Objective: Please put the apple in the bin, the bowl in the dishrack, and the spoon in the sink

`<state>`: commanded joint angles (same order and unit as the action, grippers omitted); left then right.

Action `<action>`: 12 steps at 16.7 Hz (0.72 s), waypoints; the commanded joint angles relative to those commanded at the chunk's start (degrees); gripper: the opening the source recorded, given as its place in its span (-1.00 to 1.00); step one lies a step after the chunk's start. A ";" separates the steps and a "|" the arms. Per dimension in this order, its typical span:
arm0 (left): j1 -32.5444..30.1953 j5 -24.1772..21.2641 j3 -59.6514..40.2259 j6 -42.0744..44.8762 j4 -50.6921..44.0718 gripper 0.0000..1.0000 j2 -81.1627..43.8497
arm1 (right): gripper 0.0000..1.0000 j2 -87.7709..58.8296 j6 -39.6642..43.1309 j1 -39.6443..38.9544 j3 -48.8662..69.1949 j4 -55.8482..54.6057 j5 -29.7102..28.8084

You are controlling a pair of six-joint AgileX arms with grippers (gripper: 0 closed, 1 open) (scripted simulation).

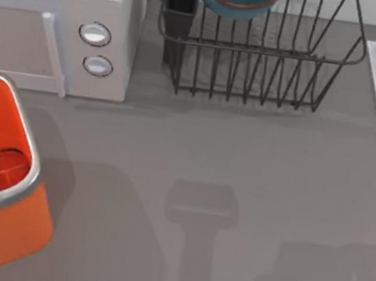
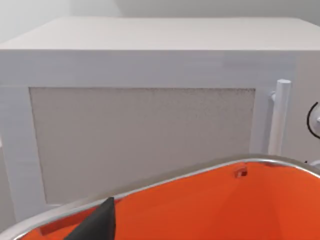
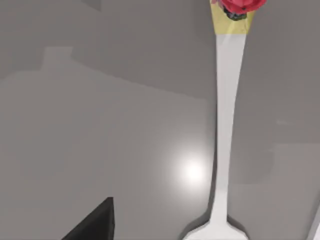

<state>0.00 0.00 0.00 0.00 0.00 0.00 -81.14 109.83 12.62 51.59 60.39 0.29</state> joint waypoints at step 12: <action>0.00 0.00 0.00 0.00 0.00 1.00 0.00 | 1.00 -12.08 -0.47 -0.10 -13.52 -25.61 0.02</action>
<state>0.00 0.00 0.00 0.00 0.00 0.00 -93.23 109.36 12.53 38.07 34.78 0.30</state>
